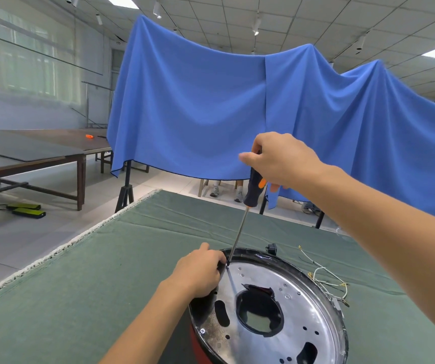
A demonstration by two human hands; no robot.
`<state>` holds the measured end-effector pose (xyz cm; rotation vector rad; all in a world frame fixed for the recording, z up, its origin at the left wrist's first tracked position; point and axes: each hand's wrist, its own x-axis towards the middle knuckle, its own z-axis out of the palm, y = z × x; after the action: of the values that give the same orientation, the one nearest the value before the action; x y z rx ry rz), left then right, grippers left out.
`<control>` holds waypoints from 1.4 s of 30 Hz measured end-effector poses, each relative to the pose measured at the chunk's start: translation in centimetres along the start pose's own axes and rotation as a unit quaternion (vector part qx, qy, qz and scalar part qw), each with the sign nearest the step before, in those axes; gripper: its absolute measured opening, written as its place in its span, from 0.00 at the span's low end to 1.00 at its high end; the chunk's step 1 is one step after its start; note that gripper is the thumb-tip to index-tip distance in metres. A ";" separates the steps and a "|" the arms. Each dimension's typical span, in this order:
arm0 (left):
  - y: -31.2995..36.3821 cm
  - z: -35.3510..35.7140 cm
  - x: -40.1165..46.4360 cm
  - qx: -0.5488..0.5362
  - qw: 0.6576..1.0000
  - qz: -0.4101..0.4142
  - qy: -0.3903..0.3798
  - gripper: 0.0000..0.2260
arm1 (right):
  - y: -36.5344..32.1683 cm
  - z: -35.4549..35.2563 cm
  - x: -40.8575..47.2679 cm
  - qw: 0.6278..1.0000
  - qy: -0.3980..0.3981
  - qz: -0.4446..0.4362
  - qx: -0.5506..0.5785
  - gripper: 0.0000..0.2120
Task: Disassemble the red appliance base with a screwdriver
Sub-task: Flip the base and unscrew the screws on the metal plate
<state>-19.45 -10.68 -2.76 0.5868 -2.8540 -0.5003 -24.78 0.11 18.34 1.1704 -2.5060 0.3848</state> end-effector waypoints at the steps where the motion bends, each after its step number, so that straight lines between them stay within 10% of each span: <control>1: 0.0 -0.1 0.0 0.008 1.000 0.004 0.000 0.16 | 0.0 0.0 0.1 1.000 -0.003 0.000 0.013 0.11; 7: 1.0 -0.6 0.4 0.113 0.993 0.030 0.011 0.15 | 0.2 0.0 -0.3 1.000 -0.007 0.005 0.025 0.12; 30: 1.2 -0.7 2.0 -0.074 0.997 -0.016 0.031 0.06 | 1.4 1.1 -0.4 0.996 0.088 -0.015 0.020 0.21; 42: 1.1 -0.7 2.3 -0.056 0.996 -0.032 0.058 0.06 | 2.5 0.4 -0.4 0.972 0.219 -0.044 0.079 0.07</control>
<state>-21.73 -10.87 -1.44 0.6650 -2.6844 -0.6116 -26.59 1.81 17.51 1.1064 -2.0652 0.7423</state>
